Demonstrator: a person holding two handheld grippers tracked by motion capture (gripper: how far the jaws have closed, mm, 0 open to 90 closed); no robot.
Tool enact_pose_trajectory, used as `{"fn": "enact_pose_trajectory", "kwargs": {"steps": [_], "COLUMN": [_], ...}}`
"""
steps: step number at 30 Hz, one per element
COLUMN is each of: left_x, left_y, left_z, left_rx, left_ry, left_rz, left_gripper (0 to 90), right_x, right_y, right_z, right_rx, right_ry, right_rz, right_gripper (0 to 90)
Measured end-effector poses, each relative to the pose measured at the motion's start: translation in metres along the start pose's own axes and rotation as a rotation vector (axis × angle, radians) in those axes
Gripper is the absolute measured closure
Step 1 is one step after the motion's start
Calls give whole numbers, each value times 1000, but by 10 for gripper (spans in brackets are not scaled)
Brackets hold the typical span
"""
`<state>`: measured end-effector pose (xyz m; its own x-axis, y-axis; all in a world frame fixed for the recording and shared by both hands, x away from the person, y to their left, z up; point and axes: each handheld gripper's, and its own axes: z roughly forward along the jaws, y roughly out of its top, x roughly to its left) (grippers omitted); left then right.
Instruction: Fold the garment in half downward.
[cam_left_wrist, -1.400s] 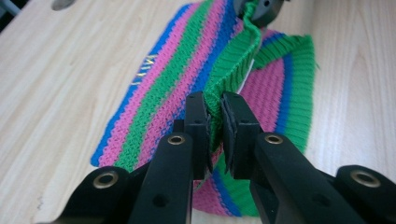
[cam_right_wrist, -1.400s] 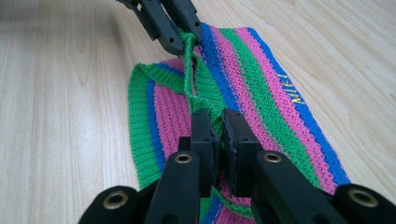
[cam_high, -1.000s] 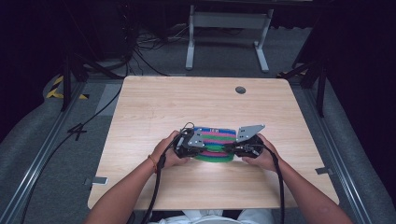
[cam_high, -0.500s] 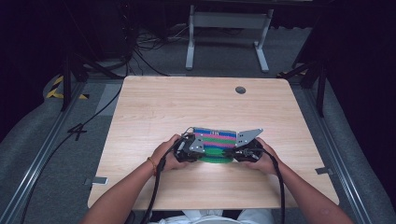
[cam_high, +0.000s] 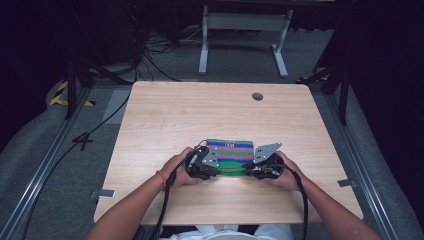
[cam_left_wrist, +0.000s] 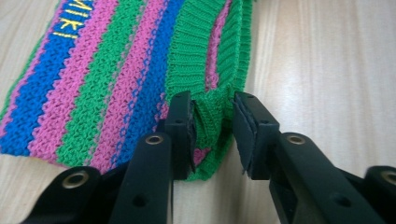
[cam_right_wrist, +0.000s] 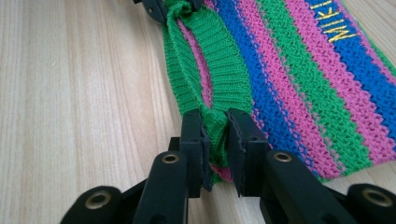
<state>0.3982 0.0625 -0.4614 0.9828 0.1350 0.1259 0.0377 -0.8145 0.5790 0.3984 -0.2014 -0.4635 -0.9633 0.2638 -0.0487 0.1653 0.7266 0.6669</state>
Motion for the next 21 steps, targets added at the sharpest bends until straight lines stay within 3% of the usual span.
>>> {"fn": "enact_pose_trajectory", "kwargs": {"steps": [4, 5, 12, 21], "left_x": [0, 0, 6, 7], "left_y": [-1, -2, -11, -12], "left_z": [-5, -7, -5, -4], "left_rx": [-16, -27, -59, -77], "left_ry": [-7, -10, -30, -29], "left_rz": [-5, -24, -76, -97], "left_gripper": [571, 555, 525, 492], "right_x": [1, 1, -3, -4], "right_y": [-1, -1, -5, -7], "right_z": [-1, -1, -3, -4], "right_rx": [-5, -7, -10, -30], "right_ry": [-5, -4, -28, -50], "right_rz": [5, 8, 41, 67], "right_gripper": [710, 701, 614, 477]}}
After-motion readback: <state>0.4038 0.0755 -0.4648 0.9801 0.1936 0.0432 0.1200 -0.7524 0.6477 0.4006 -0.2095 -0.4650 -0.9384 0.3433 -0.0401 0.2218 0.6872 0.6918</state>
